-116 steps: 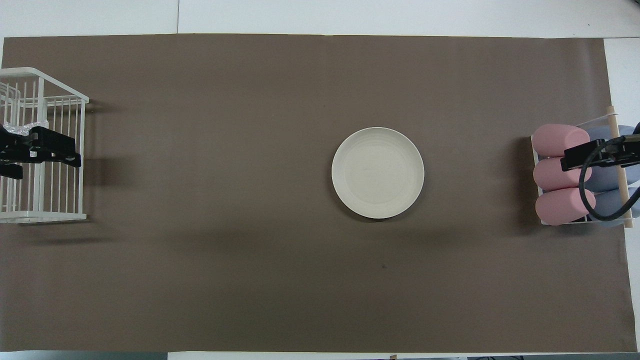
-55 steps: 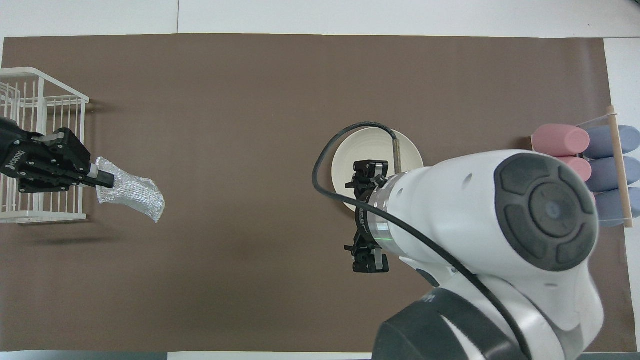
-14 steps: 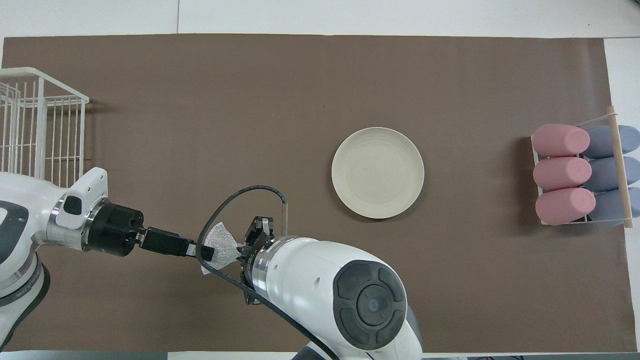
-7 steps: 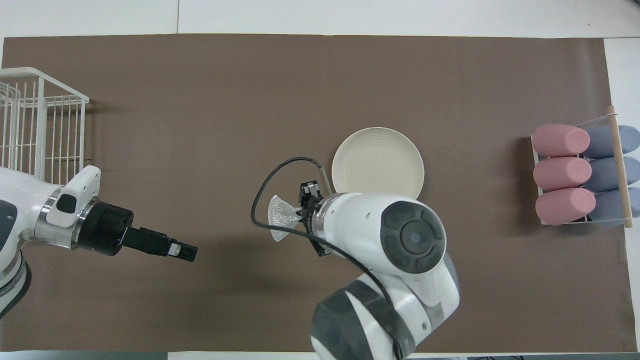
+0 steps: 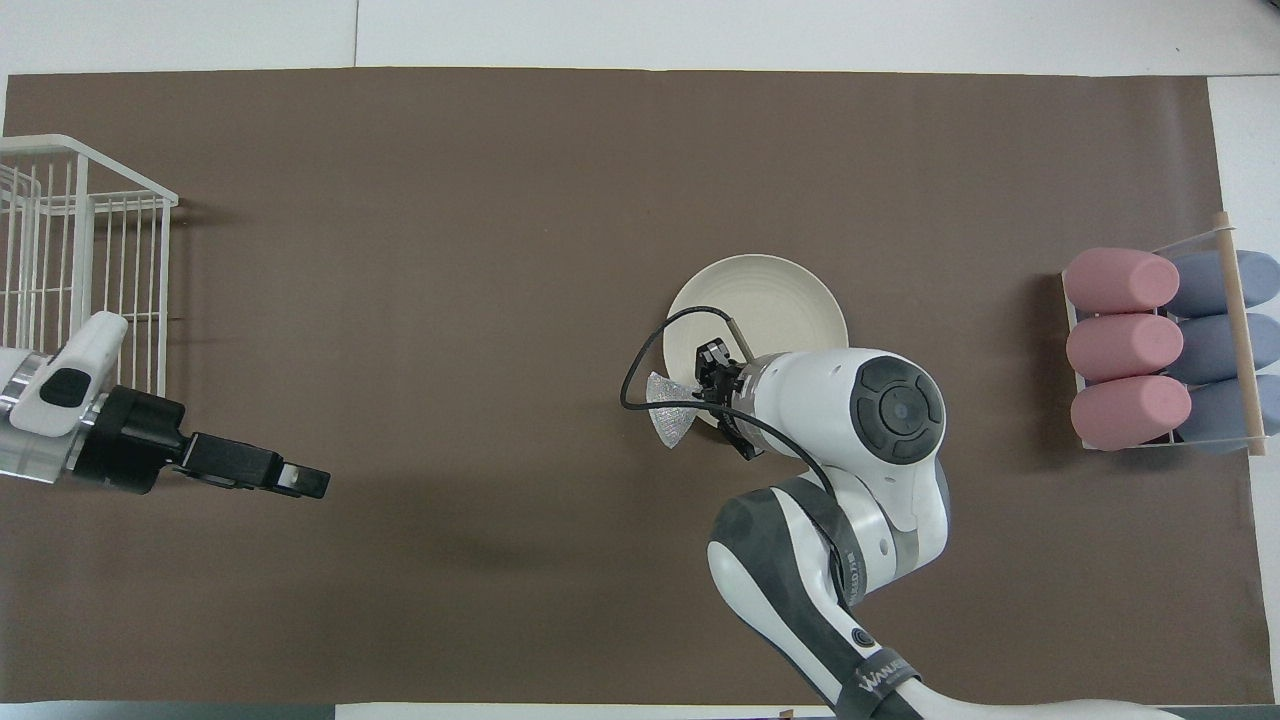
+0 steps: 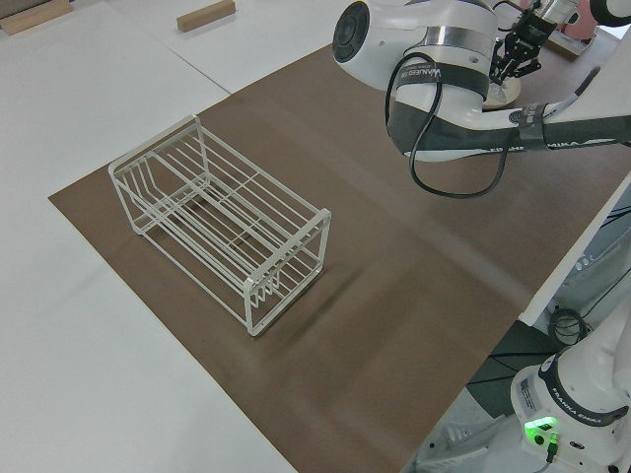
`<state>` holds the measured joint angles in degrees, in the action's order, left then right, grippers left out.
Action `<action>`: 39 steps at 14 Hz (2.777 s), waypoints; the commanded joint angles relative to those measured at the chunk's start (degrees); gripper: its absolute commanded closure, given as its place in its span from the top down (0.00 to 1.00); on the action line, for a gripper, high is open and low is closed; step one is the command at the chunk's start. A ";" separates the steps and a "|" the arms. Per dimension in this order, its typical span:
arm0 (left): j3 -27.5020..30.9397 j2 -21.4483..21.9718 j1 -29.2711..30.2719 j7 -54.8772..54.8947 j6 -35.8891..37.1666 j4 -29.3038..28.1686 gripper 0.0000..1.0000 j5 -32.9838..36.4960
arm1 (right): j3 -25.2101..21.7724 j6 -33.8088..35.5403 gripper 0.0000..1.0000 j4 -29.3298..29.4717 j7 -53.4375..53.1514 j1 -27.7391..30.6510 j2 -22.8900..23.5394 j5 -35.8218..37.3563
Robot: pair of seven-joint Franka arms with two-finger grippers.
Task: Wipe plate with sponge
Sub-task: 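Rub the sponge over the cream plate with the right gripper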
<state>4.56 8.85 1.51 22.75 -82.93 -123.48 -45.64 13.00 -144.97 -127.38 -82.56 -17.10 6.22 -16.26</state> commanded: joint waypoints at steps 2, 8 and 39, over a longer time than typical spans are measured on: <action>-1.30 -0.15 1.66 -5.34 -6.34 1.40 1.00 6.93 | 0.54 -3.03 0.00 -1.82 5.12 1.72 2.56 0.71; -3.06 -0.06 -1.07 -11.85 -13.13 1.93 1.00 21.55 | 0.54 -5.05 0.00 -2.26 10.66 5.14 5.99 0.71; -2.97 1.26 -2.21 -15.63 -17.26 2.54 1.00 25.43 | 0.54 -9.72 0.00 -2.35 24.56 11.48 8.46 -1.23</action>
<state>1.19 9.76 0.26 8.30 -99.44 -121.15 -21.47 13.04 -153.25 -129.10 -59.91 -6.08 12.19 -17.00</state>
